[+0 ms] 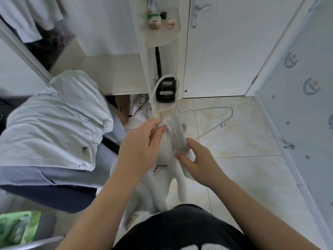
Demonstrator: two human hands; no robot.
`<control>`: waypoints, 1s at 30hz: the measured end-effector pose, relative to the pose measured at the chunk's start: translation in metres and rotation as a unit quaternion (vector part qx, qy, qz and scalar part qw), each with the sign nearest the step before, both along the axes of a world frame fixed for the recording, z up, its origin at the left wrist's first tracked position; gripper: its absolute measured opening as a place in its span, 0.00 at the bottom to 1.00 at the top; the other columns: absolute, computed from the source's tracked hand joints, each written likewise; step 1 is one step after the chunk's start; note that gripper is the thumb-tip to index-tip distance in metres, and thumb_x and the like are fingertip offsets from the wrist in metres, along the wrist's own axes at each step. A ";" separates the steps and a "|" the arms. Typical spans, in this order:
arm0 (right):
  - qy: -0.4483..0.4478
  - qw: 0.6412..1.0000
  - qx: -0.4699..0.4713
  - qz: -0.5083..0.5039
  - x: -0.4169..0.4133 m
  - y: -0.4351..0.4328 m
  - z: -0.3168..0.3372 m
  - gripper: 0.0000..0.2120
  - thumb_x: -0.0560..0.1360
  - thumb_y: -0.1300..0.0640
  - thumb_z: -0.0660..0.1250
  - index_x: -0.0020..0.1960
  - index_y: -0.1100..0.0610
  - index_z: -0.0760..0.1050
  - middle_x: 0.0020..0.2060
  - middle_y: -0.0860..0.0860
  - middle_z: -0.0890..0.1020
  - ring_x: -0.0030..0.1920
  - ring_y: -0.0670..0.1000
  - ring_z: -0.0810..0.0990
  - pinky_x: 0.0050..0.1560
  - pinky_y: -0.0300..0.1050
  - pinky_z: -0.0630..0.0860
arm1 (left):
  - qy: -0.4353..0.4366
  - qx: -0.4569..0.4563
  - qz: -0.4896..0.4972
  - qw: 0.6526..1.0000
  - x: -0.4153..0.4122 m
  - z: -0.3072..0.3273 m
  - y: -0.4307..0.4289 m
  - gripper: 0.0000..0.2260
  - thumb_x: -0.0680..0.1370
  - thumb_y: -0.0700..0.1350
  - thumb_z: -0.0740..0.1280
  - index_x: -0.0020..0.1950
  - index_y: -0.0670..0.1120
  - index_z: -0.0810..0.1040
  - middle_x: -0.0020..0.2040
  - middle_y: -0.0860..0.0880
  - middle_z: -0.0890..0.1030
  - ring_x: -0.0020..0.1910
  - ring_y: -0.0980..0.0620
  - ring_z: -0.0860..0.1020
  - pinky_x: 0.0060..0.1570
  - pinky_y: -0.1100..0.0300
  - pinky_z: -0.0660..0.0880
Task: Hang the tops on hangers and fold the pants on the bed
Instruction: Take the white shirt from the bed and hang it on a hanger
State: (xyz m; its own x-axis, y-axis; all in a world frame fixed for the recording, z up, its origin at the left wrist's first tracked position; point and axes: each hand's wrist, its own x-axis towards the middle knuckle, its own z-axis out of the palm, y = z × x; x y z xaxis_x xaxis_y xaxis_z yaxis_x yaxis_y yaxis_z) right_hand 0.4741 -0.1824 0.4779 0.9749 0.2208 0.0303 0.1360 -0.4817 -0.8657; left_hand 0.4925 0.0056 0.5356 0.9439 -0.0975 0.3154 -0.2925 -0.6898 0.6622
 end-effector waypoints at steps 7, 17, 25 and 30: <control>0.053 0.993 -0.085 0.058 -0.004 -0.015 -0.044 0.18 0.78 0.41 0.64 0.47 0.56 0.79 0.40 0.52 0.82 0.46 0.53 0.79 0.61 0.56 0.72 | 0.012 -0.025 0.013 1.000 -0.015 -0.011 0.023 0.03 0.83 0.46 0.66 0.49 0.52 0.77 0.26 0.53 0.67 0.26 0.52 0.67 0.29 0.66 0.62; 0.052 0.927 -0.368 0.044 0.012 -0.071 -0.090 0.14 0.78 0.37 0.63 0.59 0.40 0.79 0.56 0.39 0.81 0.71 0.45 0.67 0.75 0.63 0.35 | 0.070 -0.031 -0.010 0.997 -0.026 -0.012 0.082 0.05 0.81 0.52 0.68 0.51 0.61 0.83 0.36 0.53 0.82 0.36 0.52 0.79 0.36 0.63 0.72; -0.011 0.965 -0.260 0.022 0.034 -0.086 -0.049 0.10 0.77 0.47 0.70 0.46 0.54 0.82 0.39 0.47 0.81 0.47 0.54 0.77 0.50 0.50 0.70 | 0.169 -0.049 -0.060 0.983 -0.022 -0.010 0.104 0.12 0.81 0.49 0.68 0.48 0.68 0.84 0.38 0.58 0.84 0.39 0.62 0.79 0.38 0.75 0.70; -0.032 0.973 -0.230 -0.003 0.047 -0.089 -0.030 0.07 0.76 0.48 0.72 0.45 0.52 0.80 0.43 0.42 0.81 0.49 0.53 0.78 0.55 0.55 0.72 | 0.103 -0.147 -0.024 0.983 -0.021 0.001 0.108 0.08 0.76 0.56 0.66 0.46 0.61 0.86 0.40 0.47 0.85 0.41 0.48 0.82 0.40 0.56 0.77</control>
State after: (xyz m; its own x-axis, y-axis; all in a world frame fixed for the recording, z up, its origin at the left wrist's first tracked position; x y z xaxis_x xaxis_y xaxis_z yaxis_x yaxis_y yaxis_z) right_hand 0.5209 -0.2711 0.4479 0.9757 0.2189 -0.0104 0.1775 -0.8171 -0.5486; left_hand 0.4712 0.1140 0.5366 0.9872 -0.0774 0.1392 -0.1591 -0.4486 0.8795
